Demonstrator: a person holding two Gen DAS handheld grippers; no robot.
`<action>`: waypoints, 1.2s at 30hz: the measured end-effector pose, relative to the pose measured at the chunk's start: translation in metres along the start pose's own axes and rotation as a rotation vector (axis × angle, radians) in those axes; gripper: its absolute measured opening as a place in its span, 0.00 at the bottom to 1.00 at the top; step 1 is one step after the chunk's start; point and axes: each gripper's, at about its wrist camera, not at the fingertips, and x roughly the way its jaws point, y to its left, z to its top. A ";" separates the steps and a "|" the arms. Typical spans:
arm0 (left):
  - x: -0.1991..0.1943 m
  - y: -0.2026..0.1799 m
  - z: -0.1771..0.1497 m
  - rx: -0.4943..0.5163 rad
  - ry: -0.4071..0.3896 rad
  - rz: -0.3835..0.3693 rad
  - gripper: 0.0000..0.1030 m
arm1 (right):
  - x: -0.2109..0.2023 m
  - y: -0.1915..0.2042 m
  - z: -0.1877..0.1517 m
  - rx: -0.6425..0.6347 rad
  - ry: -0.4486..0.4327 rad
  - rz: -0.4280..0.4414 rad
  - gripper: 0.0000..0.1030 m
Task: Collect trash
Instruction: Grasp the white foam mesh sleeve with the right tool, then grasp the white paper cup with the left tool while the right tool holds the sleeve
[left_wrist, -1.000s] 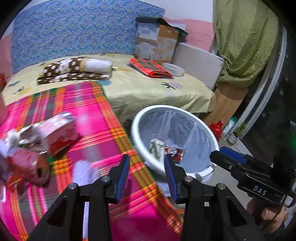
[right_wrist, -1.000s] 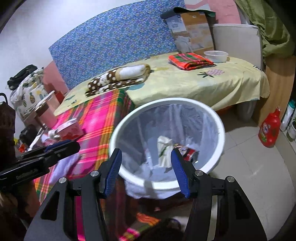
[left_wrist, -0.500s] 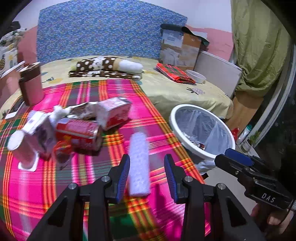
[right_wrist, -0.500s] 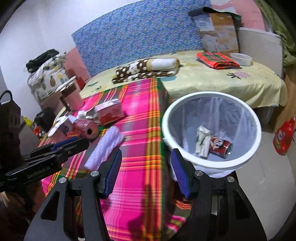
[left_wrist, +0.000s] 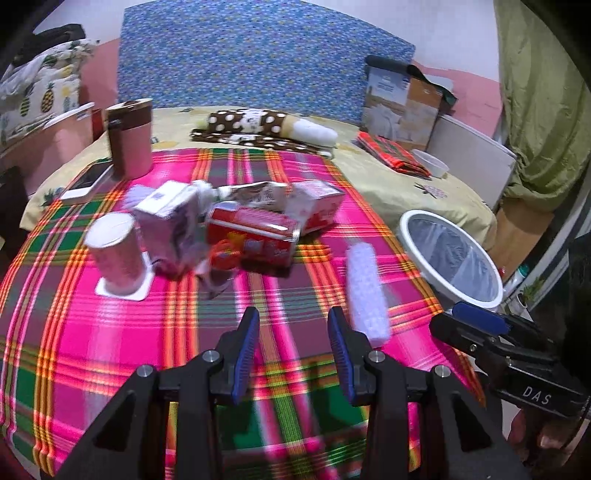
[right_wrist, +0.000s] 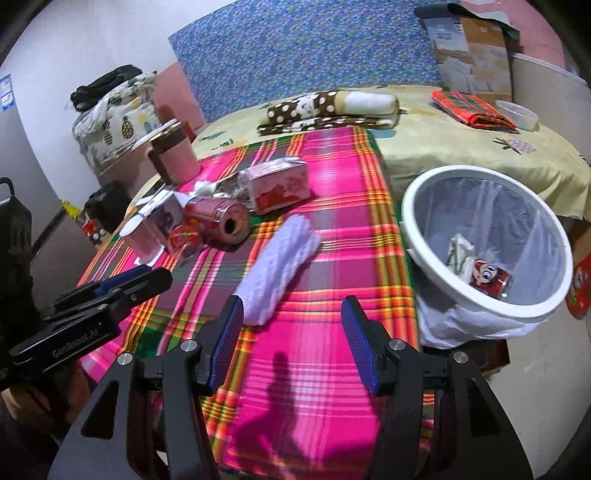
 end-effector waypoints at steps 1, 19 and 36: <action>-0.001 0.003 -0.001 -0.007 -0.001 0.007 0.39 | 0.001 0.003 -0.001 -0.001 0.002 -0.001 0.55; 0.005 0.085 0.013 -0.125 -0.038 0.207 0.54 | 0.043 0.012 0.015 0.015 0.053 -0.033 0.55; 0.039 0.124 0.031 -0.169 -0.020 0.269 0.58 | 0.059 0.012 0.016 0.008 0.090 -0.044 0.30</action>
